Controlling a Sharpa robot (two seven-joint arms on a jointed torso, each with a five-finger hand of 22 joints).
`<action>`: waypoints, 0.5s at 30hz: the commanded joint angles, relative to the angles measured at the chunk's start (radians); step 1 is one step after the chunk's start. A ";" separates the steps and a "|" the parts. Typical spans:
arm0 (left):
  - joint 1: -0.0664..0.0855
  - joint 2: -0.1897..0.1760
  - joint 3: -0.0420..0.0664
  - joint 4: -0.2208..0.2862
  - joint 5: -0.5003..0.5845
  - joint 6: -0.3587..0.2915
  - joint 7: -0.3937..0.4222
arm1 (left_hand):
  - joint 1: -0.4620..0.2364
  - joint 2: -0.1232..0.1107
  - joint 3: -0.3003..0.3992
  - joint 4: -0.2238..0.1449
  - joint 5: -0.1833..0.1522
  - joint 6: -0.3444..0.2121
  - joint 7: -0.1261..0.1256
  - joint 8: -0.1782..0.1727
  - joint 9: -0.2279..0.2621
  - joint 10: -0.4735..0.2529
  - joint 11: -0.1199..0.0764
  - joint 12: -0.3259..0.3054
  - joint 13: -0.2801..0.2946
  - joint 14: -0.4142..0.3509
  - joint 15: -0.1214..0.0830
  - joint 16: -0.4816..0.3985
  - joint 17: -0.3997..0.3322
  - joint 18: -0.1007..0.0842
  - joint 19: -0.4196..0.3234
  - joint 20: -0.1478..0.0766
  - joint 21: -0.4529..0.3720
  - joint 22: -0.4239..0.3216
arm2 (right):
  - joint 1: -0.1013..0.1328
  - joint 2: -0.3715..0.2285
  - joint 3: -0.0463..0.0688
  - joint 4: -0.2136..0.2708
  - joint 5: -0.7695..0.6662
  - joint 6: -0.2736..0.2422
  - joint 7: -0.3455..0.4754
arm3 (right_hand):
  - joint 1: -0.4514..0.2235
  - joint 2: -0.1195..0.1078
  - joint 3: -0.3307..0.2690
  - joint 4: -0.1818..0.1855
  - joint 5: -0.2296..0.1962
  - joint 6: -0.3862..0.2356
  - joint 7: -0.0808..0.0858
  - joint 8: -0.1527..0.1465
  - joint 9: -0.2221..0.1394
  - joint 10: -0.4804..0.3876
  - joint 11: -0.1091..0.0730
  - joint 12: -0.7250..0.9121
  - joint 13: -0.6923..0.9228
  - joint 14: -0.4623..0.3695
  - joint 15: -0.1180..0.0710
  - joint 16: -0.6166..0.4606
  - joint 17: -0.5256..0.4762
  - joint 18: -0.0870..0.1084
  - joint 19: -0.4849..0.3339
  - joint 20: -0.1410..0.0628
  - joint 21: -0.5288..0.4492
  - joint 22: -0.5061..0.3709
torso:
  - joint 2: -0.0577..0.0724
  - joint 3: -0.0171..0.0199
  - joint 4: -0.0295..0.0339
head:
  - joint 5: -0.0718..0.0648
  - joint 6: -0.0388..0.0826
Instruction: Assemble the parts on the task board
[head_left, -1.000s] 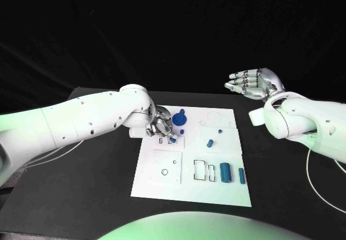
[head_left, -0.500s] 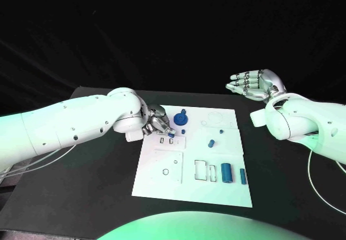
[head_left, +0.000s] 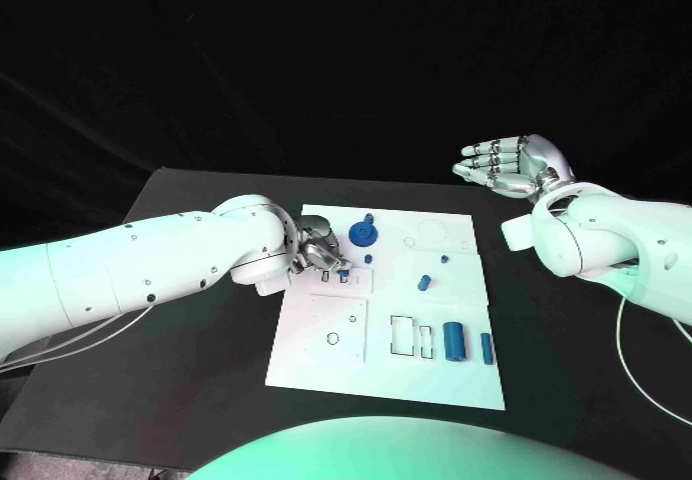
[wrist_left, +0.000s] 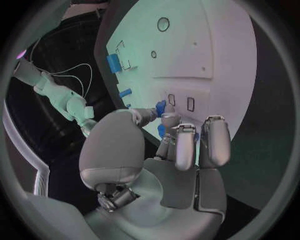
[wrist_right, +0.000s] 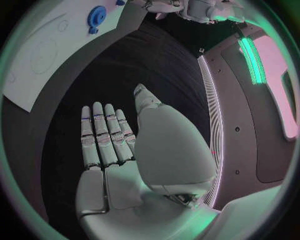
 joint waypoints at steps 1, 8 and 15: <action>-0.006 0.004 0.000 0.005 -0.082 -0.050 0.014 | -0.008 -0.002 0.220 -0.209 0.007 0.010 -0.002 0.006 0.002 0.008 -0.002 0.005 0.002 0.074 -0.008 0.005 0.144 -0.020 0.008 0.001 0.005 0.003 | -0.001 0.000 0.000 0.001 -0.003 0.018 0.007 | 0.005 0.002 -0.007 0.000 0.000 0.003 0.053 -0.003 -0.002 0.005 0.000 -0.004 -0.001 0.006 0.003 -0.006 -0.001 0.003 -0.005 0.000 0.000 -0.001 | 0.000 0.0012 -0.0011 | 0.001 -0.001; -0.016 0.011 -0.003 0.006 -0.133 -0.054 0.013 | -0.011 -0.006 0.224 -0.212 0.012 0.013 -0.003 0.006 0.003 0.011 -0.003 0.005 0.002 0.074 -0.009 0.005 0.145 -0.020 0.009 0.000 0.005 0.005 | -0.002 0.002 0.000 0.000 -0.003 0.018 0.009 | 0.004 0.004 -0.008 0.001 0.000 0.003 0.053 -0.004 -0.002 0.004 0.000 -0.004 -0.001 0.006 0.003 -0.007 -0.002 0.003 -0.005 0.000 0.000 -0.003 | 0.002 0.0016 -0.0007 | 0.001 -0.002; -0.021 0.015 -0.004 0.004 -0.152 -0.030 0.012 | -0.013 -0.009 0.227 -0.214 0.016 0.015 -0.004 0.006 0.003 0.014 -0.004 0.006 0.004 0.074 -0.010 0.005 0.145 -0.021 0.012 -0.001 0.007 0.008 | -0.002 0.002 0.000 0.000 -0.003 0.017 0.012 | 0.004 0.004 -0.008 0.002 0.000 0.003 0.053 -0.004 -0.002 0.004 0.000 -0.004 -0.001 0.006 0.003 -0.007 -0.003 0.003 -0.005 0.000 0.000 -0.003 | 0.002 0.0014 -0.0012 | 0.001 -0.003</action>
